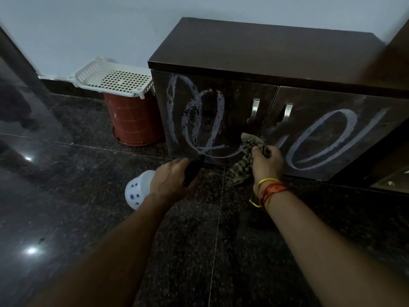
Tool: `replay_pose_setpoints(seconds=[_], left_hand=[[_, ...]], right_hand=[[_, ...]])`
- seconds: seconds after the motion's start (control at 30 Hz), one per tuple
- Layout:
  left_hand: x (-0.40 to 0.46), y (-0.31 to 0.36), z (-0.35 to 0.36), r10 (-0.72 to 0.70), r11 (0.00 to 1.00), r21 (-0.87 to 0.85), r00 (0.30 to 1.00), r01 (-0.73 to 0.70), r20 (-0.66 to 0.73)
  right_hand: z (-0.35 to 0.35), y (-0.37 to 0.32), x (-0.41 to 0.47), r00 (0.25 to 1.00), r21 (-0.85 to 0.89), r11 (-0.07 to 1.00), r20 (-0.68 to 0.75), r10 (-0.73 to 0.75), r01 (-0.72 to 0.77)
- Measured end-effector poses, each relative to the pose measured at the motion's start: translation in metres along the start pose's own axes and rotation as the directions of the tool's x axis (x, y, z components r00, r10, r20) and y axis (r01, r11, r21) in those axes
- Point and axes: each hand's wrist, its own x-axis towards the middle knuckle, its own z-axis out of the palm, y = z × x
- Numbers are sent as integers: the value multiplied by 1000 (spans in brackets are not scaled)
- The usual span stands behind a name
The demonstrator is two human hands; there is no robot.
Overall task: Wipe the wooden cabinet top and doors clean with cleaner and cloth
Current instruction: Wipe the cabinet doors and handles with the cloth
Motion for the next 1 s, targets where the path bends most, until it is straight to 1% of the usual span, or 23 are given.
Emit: replay_pose_setpoints(seconds=[0.13, 0.23, 0.37, 0.5, 0.6, 0.73, 0.93, 1.0], left_hand=[[4, 0, -6, -5, 1000, 13, 1000, 5, -16], [6, -2, -10, -23, 1000, -20, 998, 22, -56], [7, -6, -14, -92, 995, -55, 989, 86, -113], [5, -12, -17, -185, 977, -136, 966, 162, -182], [4, -15, -16, -263, 954, -209, 936, 216, -235], [6, -13, -11, -396, 894, -341, 870, 291, -295], [16, -1, -6, -509, 787, -539, 809, 300, -293], [20, 2, -6, -554, 753, -575, 780, 320, -292]], right_hand=[[9, -14, -2, 999, 28, 998, -3, -54, 54], [11, -20, -5, 998, 49, 996, -5, -69, 69], [13, -27, -7, 995, 71, 992, -4, -104, 104], [16, -34, -9, 993, 59, 991, 2, -121, 120], [18, -39, -13, 989, 37, 988, 1, -150, 150], [22, -42, -17, 983, 42, 982, 17, -184, 183], [24, -41, -18, 978, 37, 978, 37, -206, 204], [24, -39, -18, 977, 26, 978, 36, -209, 208]])
